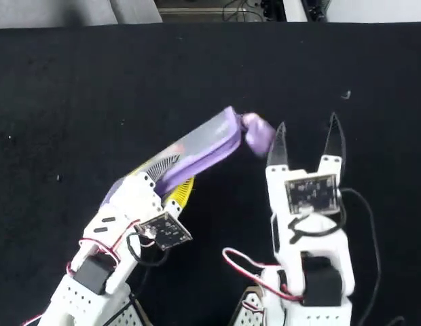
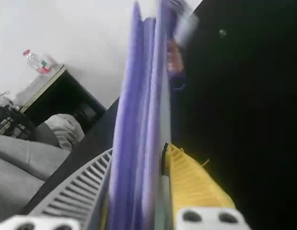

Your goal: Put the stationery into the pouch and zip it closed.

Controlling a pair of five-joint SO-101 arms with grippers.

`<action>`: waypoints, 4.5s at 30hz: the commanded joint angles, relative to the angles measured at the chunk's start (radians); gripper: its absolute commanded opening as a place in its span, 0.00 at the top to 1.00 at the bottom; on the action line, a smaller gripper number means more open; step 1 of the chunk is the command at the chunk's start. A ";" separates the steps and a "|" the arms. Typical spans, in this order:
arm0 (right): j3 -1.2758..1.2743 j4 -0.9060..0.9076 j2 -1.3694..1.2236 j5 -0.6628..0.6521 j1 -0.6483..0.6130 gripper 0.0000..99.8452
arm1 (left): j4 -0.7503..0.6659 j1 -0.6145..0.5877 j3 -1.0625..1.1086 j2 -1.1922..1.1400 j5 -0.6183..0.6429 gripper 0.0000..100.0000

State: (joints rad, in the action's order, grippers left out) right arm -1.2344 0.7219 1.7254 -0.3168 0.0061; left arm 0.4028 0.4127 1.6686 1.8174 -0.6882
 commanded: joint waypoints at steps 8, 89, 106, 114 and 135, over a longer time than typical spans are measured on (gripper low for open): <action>0.004 0.183 0.039 -0.008 -0.057 0.73 | -0.003 -0.025 -0.050 0.006 0.106 0.83; -0.417 0.491 0.047 0.002 0.083 0.99 | 0.879 -0.731 0.002 0.008 0.428 0.97; -0.456 0.500 0.041 -0.003 0.091 0.98 | 0.872 -0.816 0.031 0.006 0.631 0.97; -0.456 0.505 0.036 -0.003 0.091 0.98 | 0.872 -0.868 0.031 0.006 0.678 0.97; -0.456 0.520 0.045 -0.005 0.087 0.98 | 0.872 -0.814 0.031 0.006 0.813 0.97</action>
State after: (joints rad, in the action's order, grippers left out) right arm -1.6901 1.2375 1.7591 -0.3168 0.0813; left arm 1.2866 -0.4143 1.6732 1.8205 0.1066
